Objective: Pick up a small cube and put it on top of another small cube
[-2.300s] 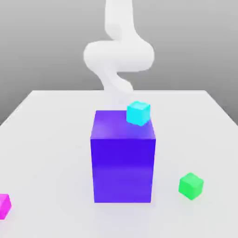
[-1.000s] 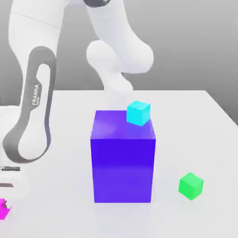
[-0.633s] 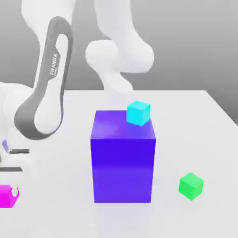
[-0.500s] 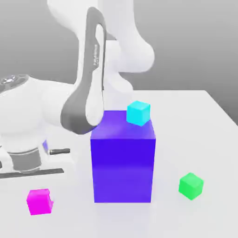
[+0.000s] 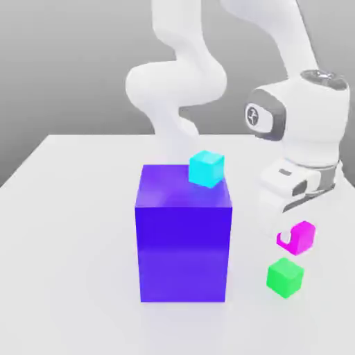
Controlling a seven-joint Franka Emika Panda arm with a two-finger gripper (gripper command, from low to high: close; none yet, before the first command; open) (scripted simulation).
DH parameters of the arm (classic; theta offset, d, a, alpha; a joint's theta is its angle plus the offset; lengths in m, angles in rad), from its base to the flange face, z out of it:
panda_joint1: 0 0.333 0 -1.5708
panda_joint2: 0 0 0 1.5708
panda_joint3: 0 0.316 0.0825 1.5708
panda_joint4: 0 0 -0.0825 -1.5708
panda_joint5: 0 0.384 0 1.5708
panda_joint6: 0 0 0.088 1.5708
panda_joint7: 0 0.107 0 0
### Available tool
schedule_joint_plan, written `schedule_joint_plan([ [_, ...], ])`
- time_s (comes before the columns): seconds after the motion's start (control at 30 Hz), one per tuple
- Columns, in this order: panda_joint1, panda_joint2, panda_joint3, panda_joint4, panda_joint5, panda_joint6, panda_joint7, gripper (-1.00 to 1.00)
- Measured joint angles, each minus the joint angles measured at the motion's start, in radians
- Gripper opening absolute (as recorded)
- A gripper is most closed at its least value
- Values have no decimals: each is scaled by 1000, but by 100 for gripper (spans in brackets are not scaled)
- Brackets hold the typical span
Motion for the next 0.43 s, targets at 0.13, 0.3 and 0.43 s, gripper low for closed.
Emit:
schedule_joint_plan([
  [0.13, 18, 112, -26, 3, -65, 105, 49, 100],
  [0.3, 18, 112, -26, 3, -65, 105, 49, 100],
  [0.43, 13, 72, -17, 2, -43, 68, 33, 100],
])
